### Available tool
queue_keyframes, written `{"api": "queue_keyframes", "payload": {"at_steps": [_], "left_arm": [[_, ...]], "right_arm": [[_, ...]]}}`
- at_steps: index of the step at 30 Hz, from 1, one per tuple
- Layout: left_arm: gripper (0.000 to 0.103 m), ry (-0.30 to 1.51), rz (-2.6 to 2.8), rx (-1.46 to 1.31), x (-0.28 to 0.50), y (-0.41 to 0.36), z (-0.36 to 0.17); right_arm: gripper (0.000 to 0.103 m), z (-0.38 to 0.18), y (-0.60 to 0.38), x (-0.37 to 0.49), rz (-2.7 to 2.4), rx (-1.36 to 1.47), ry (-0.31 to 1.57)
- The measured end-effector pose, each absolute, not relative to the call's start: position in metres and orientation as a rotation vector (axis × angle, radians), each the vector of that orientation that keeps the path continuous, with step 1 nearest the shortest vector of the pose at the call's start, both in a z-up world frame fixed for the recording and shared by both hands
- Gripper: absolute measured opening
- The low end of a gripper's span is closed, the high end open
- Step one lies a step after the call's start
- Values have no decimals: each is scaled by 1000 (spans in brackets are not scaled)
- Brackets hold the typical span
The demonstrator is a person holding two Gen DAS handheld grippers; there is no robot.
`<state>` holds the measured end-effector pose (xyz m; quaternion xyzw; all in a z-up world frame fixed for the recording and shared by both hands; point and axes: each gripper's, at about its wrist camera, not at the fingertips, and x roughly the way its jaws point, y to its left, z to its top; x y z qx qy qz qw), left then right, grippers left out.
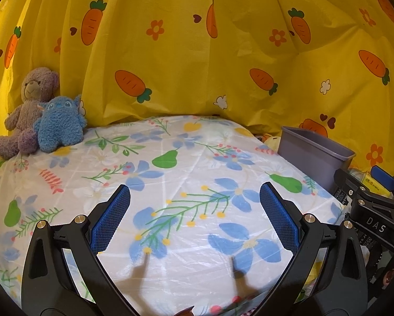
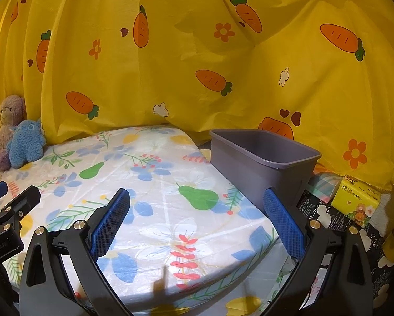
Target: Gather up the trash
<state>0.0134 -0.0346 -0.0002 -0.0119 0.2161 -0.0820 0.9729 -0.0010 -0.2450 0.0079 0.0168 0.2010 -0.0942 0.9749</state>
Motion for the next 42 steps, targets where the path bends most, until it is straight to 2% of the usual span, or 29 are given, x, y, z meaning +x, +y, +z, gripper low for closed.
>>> {"api": "queue_keyframes", "payload": {"at_steps": [42], "left_arm": [[97,438,-161,-32,13,-42,4]], "right_arm": [[97,10,-247,-5,-183,40,395]]}}
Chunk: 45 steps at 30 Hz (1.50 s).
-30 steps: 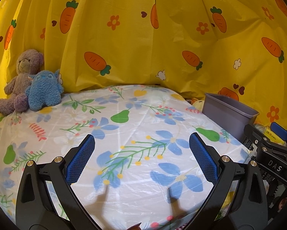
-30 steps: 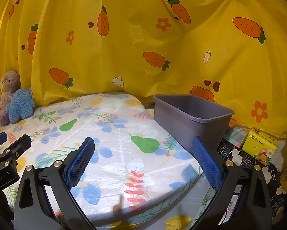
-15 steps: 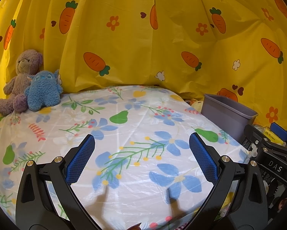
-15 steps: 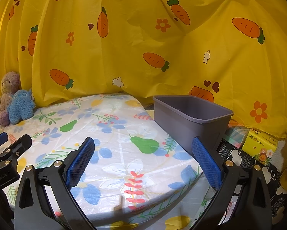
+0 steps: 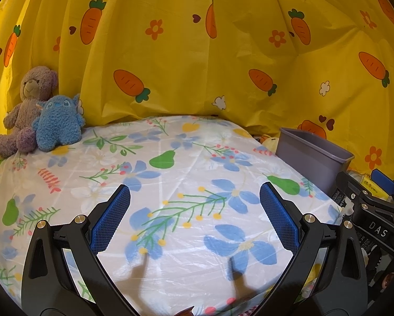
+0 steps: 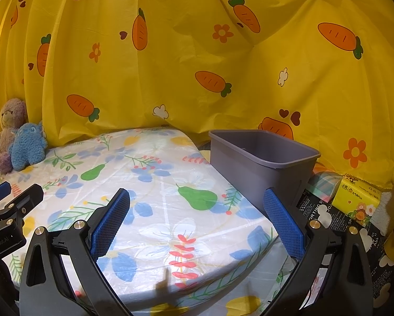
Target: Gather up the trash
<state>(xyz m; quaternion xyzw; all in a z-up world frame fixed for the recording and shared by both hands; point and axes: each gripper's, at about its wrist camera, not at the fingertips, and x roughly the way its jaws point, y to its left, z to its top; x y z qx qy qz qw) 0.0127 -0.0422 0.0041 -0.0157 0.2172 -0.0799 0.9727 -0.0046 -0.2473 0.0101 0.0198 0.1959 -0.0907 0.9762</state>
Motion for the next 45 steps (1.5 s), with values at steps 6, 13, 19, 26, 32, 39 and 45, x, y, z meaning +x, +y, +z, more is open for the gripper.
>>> {"api": "queue_keyframes", "payload": {"at_steps": [6,13,19,26,32,39,45], "left_arm": [[97,439,-160,-31,13,-42,4],[97,438,-162,-32,14,-42,4],[97,438,-161,-32,14,-42,4],[97,438,-162,-30,14,-41,4],[97,440,-162,-32,17,-41,5],[97,440,-161,-31,16,-43,4],[97,439,-160,-29,16,-44,5]], "right_arm": [[97,10,-247,-4,-184,42,398],[97,10,-248,-4,-184,42,396],[97,11,-247,-5,-185,43,393],[97,10,-248,-5,-185,43,396],[97,10,-248,-5,-184,43,395],[97,11,-249,-5,-183,43,395],[97,11,-250,-5,-181,41,396]]}}
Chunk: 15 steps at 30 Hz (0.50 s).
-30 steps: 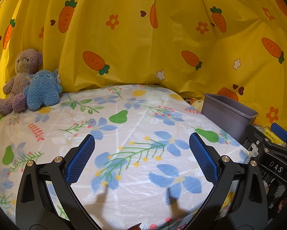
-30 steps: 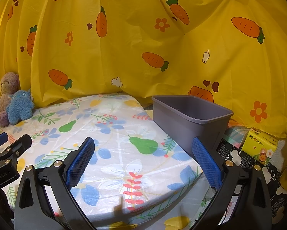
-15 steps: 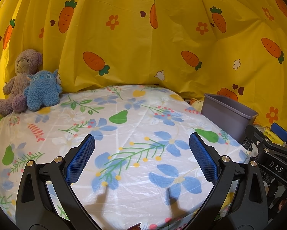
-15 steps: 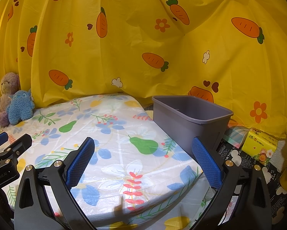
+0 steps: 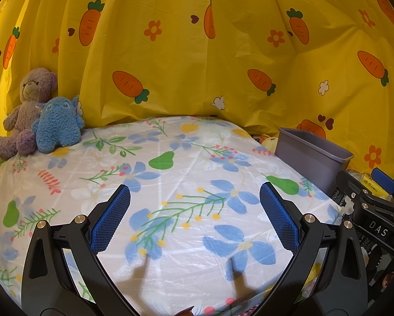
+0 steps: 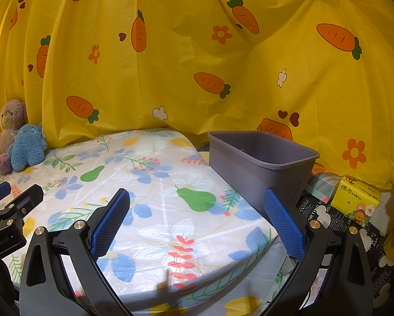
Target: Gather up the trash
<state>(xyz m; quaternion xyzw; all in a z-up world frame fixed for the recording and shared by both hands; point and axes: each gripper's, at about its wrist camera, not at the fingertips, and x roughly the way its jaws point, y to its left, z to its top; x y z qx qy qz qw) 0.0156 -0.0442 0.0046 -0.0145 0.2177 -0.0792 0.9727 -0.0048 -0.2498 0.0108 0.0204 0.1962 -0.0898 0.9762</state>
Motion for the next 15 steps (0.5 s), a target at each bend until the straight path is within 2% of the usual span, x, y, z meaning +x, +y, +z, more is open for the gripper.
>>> {"api": "queue_keyframes", "payload": {"at_steps": [15], "left_arm": [[97,439,-160,-30,15,-44,3]], "right_arm": [[97,10,-251,-5,-180,42,396]]}}
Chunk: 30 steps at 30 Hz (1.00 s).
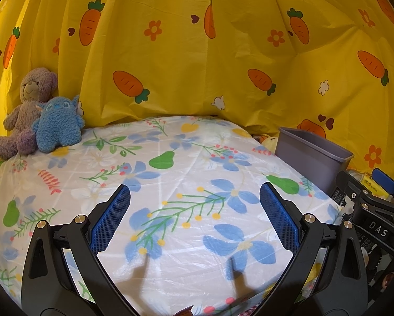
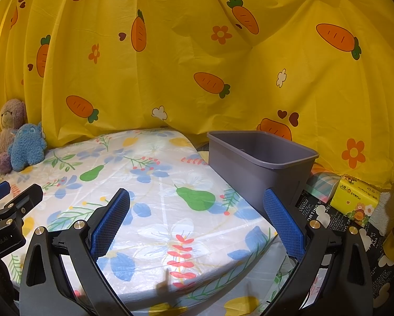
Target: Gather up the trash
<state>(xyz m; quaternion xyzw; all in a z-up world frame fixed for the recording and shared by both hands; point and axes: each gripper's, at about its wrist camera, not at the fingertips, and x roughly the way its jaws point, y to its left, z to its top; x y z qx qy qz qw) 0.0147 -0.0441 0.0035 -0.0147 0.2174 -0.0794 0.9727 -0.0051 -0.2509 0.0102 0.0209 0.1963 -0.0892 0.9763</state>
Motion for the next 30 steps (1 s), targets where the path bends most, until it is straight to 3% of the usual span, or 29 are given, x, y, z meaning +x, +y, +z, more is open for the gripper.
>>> {"api": "queue_keyframes", "payload": {"at_steps": [30], "left_arm": [[97,438,-163,-24,13,-49,2]], "right_arm": [[97,10,-260,-7,-182,51,397]]}}
